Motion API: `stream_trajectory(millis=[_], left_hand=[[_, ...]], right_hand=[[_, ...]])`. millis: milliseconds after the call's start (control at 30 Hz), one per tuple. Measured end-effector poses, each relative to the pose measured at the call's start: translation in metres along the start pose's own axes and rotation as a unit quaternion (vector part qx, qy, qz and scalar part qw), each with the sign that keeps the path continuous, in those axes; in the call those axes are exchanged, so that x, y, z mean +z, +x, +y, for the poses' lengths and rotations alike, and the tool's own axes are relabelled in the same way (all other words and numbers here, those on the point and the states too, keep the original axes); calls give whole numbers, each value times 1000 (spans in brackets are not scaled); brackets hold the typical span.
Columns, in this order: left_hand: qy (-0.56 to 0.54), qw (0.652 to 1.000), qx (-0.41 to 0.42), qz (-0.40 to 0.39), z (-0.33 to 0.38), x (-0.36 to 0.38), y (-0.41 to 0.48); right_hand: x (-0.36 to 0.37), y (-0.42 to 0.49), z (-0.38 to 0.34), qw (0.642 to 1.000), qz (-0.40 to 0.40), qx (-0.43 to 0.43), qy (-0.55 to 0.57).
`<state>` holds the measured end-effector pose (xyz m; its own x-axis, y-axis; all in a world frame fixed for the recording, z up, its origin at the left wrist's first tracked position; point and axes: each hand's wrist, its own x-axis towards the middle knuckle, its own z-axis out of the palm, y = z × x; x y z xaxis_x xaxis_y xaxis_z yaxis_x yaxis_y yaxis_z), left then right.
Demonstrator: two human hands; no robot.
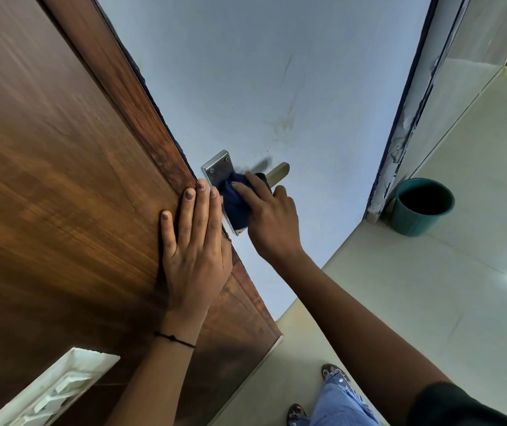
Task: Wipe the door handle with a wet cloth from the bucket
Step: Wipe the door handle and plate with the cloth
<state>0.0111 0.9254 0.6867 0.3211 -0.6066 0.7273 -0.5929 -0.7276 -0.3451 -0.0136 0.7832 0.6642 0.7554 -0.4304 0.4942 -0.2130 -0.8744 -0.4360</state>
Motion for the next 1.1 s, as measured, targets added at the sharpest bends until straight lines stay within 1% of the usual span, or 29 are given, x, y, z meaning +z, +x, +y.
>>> stream_trajectory(millis=[100, 200, 367, 433, 467, 533, 633, 667, 733, 800, 833, 867, 900, 933, 967, 1033, 1100], left_hand=[[2, 1000, 2, 1, -2, 2, -2], [-1, 1000, 0, 0, -2, 3, -2], [-11, 1000, -4, -5, -1, 2, -2], [-14, 1000, -10, -6, -1, 1, -1], [-14, 1000, -11, -6, -1, 1, 0], [-19, 1000, -14, -9, 2, 1, 1], [-79, 996, -47, 3, 14, 2, 3], [-107, 993, -53, 7, 20, 3, 6], [-173, 984, -33, 3, 39, 10, 19], [-273, 962, -1, -11, 71, 21, 37], [-329, 944, 8, -29, 88, 27, 45], [-386, 920, 12, -63, 111, 33, 54], [-438, 891, 14, -114, 134, 36, 64], [-480, 861, 14, -170, 160, 38, 76], [-510, 832, 14, -217, 188, 40, 88], [-558, 788, 9, -258, 244, 43, 111], [-613, 738, -25, -281, 303, 41, 137]], right_hand=[[-1, 6, 9, 999, 12, 4, -31], [0, 20, 24, 998, 17, 50, -27], [-12, 43, 55, 993, -31, 113, -27], [-14, 51, 67, 983, -51, 172, 29], [-17, 53, 72, 971, -59, 216, 80], [-25, 53, 82, 934, -68, 291, 198], [-39, 31, 96, 874, -74, 345, 333], [-42, 22, 100, 849, -78, 372, 368], [-48, 6, 116, 789, -82, 425, 435], [-57, -5, 139, 734, -68, 450, 504], [-62, -10, 150, 716, -56, 452, 528], [-71, -15, 164, 702, -42, 450, 550], [-80, -18, 177, 695, -29, 446, 563], [-92, -21, 191, 694, -19, 438, 572], [-104, -24, 207, 701, -10, 426, 572], [-127, -29, 239, 726, 15, 409, 553], [-152, -32, 277, 769, 41, 397, 499]])
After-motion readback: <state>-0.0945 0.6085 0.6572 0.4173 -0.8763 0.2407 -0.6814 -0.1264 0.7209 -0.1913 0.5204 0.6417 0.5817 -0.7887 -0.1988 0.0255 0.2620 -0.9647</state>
